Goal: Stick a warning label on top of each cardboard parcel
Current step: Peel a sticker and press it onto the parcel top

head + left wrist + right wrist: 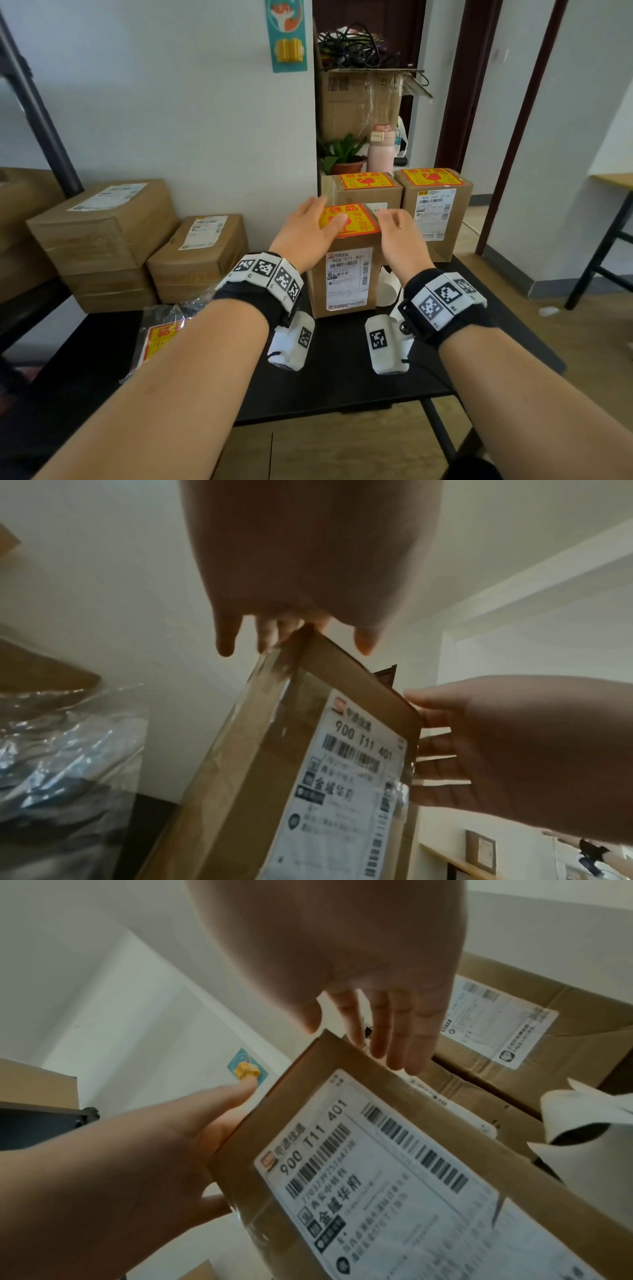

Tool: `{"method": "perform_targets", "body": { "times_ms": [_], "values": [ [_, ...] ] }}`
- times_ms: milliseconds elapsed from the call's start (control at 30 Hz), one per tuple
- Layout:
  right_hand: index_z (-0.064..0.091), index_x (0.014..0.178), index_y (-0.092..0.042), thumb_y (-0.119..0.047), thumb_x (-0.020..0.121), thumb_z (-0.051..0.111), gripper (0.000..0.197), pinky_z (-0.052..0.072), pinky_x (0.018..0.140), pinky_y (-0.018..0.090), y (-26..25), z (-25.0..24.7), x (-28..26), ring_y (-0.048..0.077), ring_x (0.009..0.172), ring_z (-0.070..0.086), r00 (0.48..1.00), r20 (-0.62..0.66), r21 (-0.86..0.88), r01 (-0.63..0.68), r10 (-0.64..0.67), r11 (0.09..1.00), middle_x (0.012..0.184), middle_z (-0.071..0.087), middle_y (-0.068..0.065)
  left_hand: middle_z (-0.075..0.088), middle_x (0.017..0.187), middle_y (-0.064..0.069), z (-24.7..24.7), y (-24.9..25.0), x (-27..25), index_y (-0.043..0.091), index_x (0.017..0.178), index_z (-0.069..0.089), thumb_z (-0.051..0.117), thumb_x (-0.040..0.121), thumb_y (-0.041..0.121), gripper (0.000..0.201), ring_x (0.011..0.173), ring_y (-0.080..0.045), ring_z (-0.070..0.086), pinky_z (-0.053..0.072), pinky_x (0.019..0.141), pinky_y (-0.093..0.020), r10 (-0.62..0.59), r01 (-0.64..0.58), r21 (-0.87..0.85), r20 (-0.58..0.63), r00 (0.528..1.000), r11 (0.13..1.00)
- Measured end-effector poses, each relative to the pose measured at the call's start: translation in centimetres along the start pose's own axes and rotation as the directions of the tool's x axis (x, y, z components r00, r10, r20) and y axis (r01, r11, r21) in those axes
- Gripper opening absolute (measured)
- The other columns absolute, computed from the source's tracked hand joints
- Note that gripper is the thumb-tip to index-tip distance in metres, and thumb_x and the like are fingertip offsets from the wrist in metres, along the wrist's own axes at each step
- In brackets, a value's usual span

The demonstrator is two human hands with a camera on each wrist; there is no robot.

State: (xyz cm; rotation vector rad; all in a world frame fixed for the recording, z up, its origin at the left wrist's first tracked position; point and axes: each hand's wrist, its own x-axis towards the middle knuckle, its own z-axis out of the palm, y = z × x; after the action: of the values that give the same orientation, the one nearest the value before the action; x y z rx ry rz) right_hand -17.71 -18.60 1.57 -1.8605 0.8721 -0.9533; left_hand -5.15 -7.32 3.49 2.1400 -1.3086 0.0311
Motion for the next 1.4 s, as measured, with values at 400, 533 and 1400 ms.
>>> {"method": "perform_targets", "body": {
  "times_ms": [400, 533, 1400],
  "values": [
    [0.064, 0.090, -0.014, -0.042, 0.097, 0.043, 0.035, 0.048, 0.070, 0.034, -2.5, 1.2, 0.0, 0.022, 0.083, 0.064, 0.997, 0.063, -0.144, 0.058, -0.049, 0.988, 0.082, 0.063, 0.000, 0.072, 0.086, -0.013, -3.8, -1.5, -0.7, 0.008, 0.084, 0.060, 0.059, 0.089, 0.034, 0.027, 0.071, -0.028, 0.073, 0.062, 0.067, -0.043, -0.446, 0.405, -0.421, 0.000, 0.895, 0.812],
    [0.065, 0.095, -0.009, -0.038, 0.099, 0.045, 0.035, 0.059, 0.078, 0.045, -4.4, 2.4, 0.6, 0.027, 0.076, 0.070, 0.992, 0.111, -0.095, 0.068, -0.057, 0.993, 0.084, 0.070, 0.008, 0.072, 0.082, -0.012, -5.3, -2.1, 0.1, 0.008, 0.092, 0.063, 0.059, 0.083, 0.036, 0.030, 0.070, -0.028, 0.072, 0.062, 0.061, -0.040, -0.493, 0.424, -0.418, -0.068, 0.867, 0.804],
    [0.068, 0.103, 0.001, -0.015, 0.094, 0.049, 0.027, 0.055, 0.087, 0.047, -5.3, 7.1, 6.8, 0.030, 0.089, 0.069, 0.974, 0.204, -0.219, 0.143, -0.098, 0.965, 0.100, 0.070, 0.018, 0.060, 0.127, -0.019, -3.6, -6.4, 7.0, 0.001, 0.129, 0.057, 0.048, 0.097, 0.011, 0.035, 0.096, -0.025, 0.061, 0.055, 0.084, -0.036, -0.555, 0.475, -0.517, -0.001, 0.832, 0.712]
  ]
}}
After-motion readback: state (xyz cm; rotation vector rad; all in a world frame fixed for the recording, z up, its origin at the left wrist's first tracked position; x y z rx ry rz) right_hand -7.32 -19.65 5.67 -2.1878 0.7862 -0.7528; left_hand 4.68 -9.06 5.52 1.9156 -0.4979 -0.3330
